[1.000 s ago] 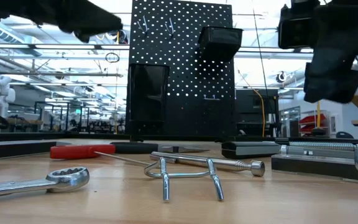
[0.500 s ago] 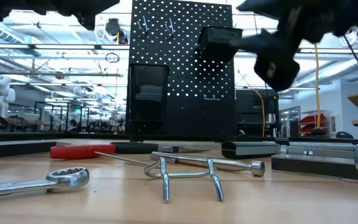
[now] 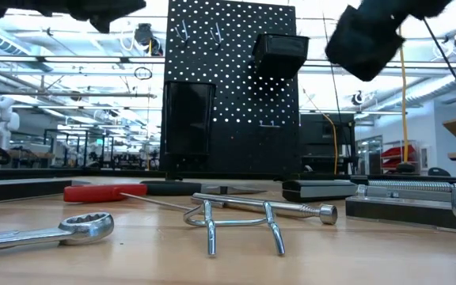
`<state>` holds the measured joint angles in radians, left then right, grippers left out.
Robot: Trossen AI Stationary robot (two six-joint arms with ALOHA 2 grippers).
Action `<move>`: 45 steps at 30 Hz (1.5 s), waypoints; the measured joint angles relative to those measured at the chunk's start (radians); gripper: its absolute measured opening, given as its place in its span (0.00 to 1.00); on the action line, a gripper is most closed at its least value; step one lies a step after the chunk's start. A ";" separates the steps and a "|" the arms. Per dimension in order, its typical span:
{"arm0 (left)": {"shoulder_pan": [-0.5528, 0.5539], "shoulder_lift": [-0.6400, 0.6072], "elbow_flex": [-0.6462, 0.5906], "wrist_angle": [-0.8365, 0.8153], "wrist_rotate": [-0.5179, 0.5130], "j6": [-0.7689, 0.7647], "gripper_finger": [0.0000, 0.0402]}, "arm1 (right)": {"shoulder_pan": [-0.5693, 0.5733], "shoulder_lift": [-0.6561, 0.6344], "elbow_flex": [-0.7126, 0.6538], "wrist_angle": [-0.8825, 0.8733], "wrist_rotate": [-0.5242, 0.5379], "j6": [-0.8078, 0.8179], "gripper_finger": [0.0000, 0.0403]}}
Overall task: Hang tools onto peg board
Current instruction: Put the right binder clip into the right black bin on the pegboard
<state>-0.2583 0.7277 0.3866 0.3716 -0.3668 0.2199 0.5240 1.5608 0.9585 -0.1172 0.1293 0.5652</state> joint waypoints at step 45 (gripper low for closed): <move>-0.064 0.223 0.000 -0.041 0.356 -0.267 0.30 | 0.149 0.292 -0.040 0.232 0.049 0.187 0.41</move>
<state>-0.3221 0.9504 0.3866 0.3302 -0.0109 -0.0471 0.6734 1.8527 0.9184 0.1146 0.1787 0.7525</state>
